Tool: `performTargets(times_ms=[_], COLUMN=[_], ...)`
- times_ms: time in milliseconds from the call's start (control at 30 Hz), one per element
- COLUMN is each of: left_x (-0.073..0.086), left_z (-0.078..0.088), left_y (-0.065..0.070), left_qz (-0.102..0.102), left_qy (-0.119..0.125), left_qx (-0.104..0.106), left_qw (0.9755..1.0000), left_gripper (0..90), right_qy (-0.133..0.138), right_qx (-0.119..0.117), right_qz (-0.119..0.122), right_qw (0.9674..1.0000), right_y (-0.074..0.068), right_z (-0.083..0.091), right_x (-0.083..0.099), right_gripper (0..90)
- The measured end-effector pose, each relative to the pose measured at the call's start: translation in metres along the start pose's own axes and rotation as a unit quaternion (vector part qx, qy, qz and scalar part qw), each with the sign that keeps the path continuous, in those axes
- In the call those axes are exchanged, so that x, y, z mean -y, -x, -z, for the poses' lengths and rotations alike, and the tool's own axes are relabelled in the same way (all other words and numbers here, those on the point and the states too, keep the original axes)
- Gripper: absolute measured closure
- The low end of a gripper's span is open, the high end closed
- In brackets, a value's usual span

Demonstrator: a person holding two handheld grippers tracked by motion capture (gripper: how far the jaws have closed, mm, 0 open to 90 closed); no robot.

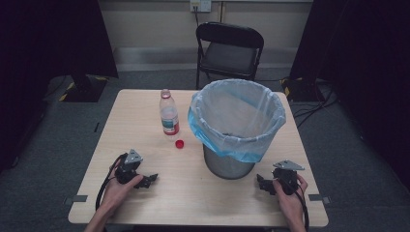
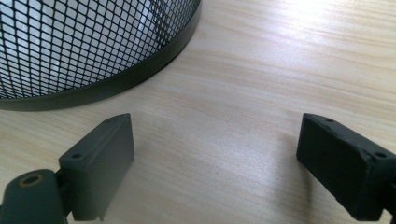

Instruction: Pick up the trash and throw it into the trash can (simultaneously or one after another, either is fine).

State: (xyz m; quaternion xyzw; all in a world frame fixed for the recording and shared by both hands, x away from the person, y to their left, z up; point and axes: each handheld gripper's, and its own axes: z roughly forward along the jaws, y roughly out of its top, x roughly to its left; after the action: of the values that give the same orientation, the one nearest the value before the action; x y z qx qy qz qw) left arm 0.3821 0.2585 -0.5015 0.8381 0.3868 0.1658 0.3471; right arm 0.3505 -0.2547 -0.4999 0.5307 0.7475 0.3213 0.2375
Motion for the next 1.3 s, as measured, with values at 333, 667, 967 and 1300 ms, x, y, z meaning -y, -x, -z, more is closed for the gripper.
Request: performTargets(times_ms=[333,667,967,1300], left_x=[0.000,-0.001,-0.008,-0.025], left_z=[0.002,0.010,0.018,0.022], left_y=[-0.001,-0.006,-0.007,-0.014], left_qz=[0.018,0.035,0.051,0.049], left_qy=[0.009,0.013,0.043,0.073], left_qx=[-0.008,0.006,0.033,0.054], left_qw=[0.9998,0.9993,0.9972,0.9947], left_gripper=[7.9,16.8,17.4,17.6], right_qy=[0.000,0.000,0.000,0.000], right_qx=[-0.008,-0.012,-0.012,-0.012], right_qz=[0.007,0.011,0.011,0.011], right_qw=[0.9999,0.9999,0.9999,0.9999], right_y=[0.002,0.003,0.003,0.003], right_z=[0.001,0.001,0.001,0.001], right_x=[0.000,0.001,0.001,0.001], right_gripper=[10.5,10.5,10.5,10.4])
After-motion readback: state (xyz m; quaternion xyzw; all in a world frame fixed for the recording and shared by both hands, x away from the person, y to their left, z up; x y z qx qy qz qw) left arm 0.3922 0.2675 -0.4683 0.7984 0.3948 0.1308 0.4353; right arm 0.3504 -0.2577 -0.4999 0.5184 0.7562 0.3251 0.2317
